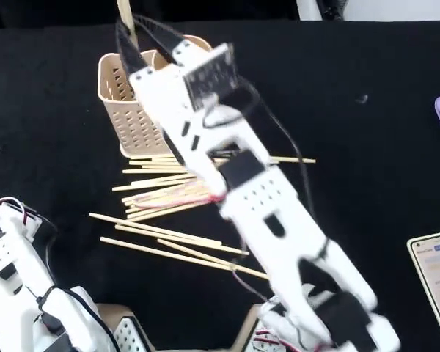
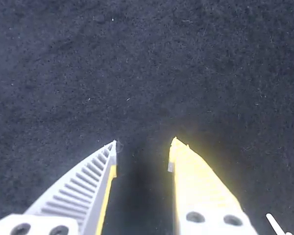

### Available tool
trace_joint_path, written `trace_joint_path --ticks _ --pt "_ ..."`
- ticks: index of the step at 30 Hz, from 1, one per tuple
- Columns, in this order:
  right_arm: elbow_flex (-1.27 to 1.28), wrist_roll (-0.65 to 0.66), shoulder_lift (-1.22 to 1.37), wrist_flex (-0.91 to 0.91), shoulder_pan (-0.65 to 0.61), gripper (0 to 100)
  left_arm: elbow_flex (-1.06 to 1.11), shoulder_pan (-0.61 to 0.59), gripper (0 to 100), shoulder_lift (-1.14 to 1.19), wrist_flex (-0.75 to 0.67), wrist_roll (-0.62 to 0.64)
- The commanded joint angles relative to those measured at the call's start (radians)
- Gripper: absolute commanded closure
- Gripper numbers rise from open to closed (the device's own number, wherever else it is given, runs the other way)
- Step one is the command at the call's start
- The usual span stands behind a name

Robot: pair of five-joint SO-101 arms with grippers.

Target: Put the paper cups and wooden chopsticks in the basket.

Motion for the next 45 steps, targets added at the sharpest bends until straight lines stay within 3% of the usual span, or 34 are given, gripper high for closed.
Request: trace_joint_path --ticks 1,12,14,18,27,32,38,45 --pt "-0.153 -0.017 0.128 -0.026 -0.015 98.8 -0.051 0.01 82 -0.025 -0.014 0.011" --pt "-0.157 -0.012 0.297 0.1 -0.014 98.4 -0.058 0.01 82 -0.025 -0.011 0.011" --pt "-0.18 0.003 0.295 0.17 -0.015 93.9 -0.058 0.01 82 -0.025 -0.011 0.011" --pt "-0.297 0.002 0.286 0.414 -0.017 78.7 -0.058 0.01 82 -0.025 -0.011 0.011" --pt "-0.521 0.009 0.148 0.813 -0.055 85.3 -0.054 0.01 82 -0.025 -0.015 0.011" --pt "-0.516 0.012 -0.041 1.214 -0.126 85.1 -0.053 0.01 82 -0.025 -0.015 0.011" --pt "-0.372 0.146 -0.14 1.547 -0.13 85.0 -0.053 0.012 82 -0.025 -0.015 0.011" --pt "0.107 0.295 -0.191 1.511 -0.132 84.9 -0.053 0.012 82 -0.025 -0.015 0.011"
